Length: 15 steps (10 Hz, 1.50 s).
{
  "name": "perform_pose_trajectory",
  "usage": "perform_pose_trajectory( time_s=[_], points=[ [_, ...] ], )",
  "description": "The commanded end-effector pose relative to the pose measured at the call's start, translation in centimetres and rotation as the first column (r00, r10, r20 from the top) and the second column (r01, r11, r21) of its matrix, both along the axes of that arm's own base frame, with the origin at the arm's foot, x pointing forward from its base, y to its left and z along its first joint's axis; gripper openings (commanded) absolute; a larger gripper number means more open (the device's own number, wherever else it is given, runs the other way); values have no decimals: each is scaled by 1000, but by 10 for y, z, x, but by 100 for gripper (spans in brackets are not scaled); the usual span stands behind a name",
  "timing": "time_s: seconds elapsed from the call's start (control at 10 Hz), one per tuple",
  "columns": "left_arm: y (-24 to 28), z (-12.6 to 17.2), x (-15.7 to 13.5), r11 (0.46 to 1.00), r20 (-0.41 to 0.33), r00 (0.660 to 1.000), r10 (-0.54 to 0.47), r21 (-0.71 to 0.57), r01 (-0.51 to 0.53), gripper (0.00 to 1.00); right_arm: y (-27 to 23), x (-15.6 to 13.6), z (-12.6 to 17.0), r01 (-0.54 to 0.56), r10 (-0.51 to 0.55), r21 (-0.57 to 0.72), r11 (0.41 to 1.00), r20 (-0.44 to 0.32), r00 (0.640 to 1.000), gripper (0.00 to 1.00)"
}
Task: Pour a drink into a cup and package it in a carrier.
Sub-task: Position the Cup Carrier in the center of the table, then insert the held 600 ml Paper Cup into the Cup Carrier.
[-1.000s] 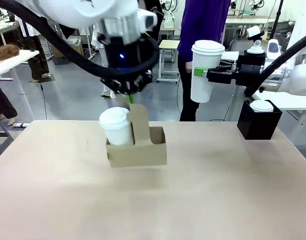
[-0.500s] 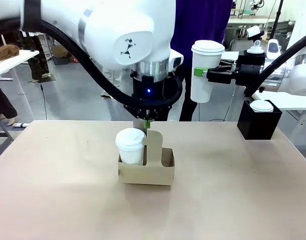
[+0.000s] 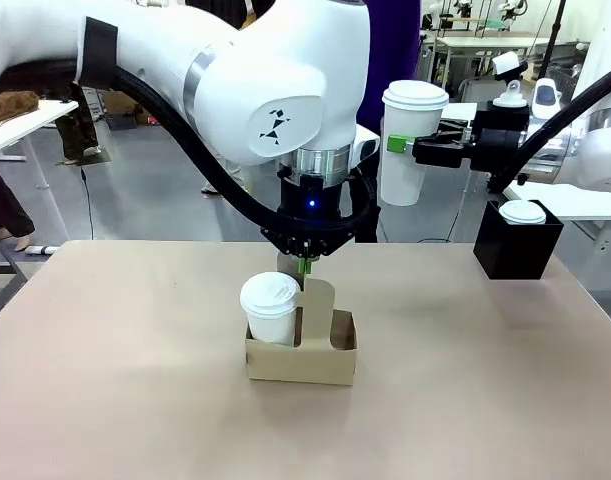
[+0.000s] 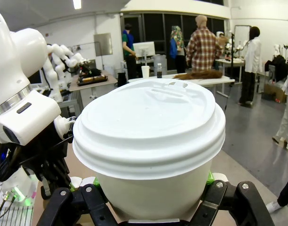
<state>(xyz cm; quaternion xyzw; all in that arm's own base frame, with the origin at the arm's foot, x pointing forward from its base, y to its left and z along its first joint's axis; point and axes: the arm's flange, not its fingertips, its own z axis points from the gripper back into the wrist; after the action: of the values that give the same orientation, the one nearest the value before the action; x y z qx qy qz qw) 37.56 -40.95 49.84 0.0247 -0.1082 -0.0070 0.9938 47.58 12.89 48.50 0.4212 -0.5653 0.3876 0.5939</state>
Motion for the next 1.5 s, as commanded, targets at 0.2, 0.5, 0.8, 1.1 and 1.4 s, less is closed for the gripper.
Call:
perform_pose_trajectory(
  time_s=[0.2, 0.5, 0.8, 1.1, 1.4],
  points=[
    [0, 0, -1, 1000, 1, 1000, 0, 1, 0, 2, 3, 3, 5, -6, 6, 10, 1000, 11, 1000, 80],
    [0, 0, -1, 1000, 1, 1000, 0, 1, 0, 2, 3, 3, 5, -6, 6, 10, 1000, 11, 1000, 80],
    [0, 0, -1, 1000, 1, 1000, 0, 1, 0, 2, 3, 3, 5, -6, 6, 10, 1000, 11, 1000, 80],
    [-2, 0, 0, 1000, -1, 1000, -3, -2, 3, 59, 3, 3, 5, -6, 6, 10, 1000, 11, 1000, 80],
    [10, 17, -4, 997, -32, 996, -82, -18, 81, 100, -2, 14, 0, -66, 66, 8, 998, -6, 998, 80]
  ],
)
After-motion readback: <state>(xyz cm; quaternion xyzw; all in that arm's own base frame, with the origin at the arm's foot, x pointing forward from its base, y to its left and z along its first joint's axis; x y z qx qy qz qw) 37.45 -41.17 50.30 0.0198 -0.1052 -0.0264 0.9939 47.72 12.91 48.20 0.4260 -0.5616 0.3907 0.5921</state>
